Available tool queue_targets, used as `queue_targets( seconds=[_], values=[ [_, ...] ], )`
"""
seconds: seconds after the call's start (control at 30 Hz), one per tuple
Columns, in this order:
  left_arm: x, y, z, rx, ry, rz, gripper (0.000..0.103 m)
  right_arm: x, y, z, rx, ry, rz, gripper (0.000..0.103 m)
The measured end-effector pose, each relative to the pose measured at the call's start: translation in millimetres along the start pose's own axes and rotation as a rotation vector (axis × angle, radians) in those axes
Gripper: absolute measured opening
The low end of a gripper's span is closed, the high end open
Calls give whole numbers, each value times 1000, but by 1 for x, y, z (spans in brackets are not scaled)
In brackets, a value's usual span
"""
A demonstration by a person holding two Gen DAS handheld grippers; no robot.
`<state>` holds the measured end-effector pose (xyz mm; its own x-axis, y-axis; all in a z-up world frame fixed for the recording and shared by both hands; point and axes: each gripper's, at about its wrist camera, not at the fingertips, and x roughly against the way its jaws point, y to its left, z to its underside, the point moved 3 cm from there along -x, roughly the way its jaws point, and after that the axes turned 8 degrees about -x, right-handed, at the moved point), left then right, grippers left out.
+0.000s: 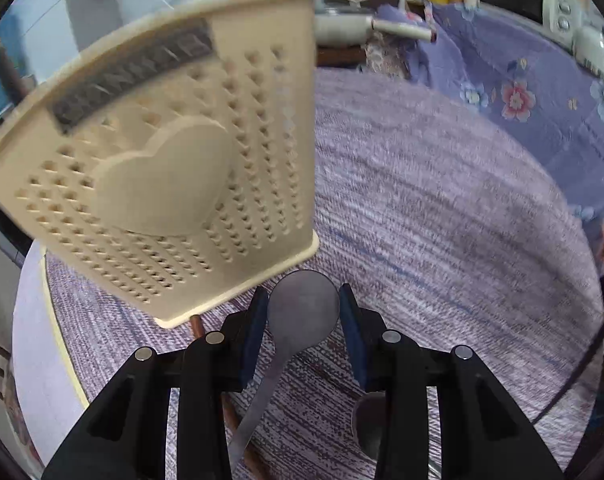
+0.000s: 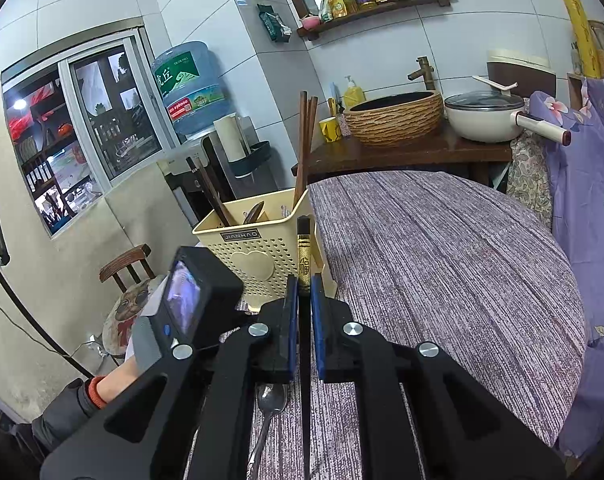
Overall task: Organize utensils
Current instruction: 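Carry the spoon with the left tool while the right tool carries the chopstick over the holder, then lower the spoon into the holder with the left tool while the right tool drops its chopstick in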
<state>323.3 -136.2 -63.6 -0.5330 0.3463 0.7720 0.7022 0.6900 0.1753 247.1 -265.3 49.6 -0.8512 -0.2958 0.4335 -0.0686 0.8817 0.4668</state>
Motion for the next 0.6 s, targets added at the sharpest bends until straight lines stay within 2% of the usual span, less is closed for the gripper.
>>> queue_targets(
  seconds=[0.33,0.47,0.6],
  values=[
    [96,34,4,241,-283,4,36,13,9,-5,21,-35,-30,8],
    [114,41,11,287,-332,-6,36,13,12,-7,33,-41,-33,8],
    [116,41,13,300,-336,-13,36,14,16,-9,47,-48,-30,8]
  ],
)
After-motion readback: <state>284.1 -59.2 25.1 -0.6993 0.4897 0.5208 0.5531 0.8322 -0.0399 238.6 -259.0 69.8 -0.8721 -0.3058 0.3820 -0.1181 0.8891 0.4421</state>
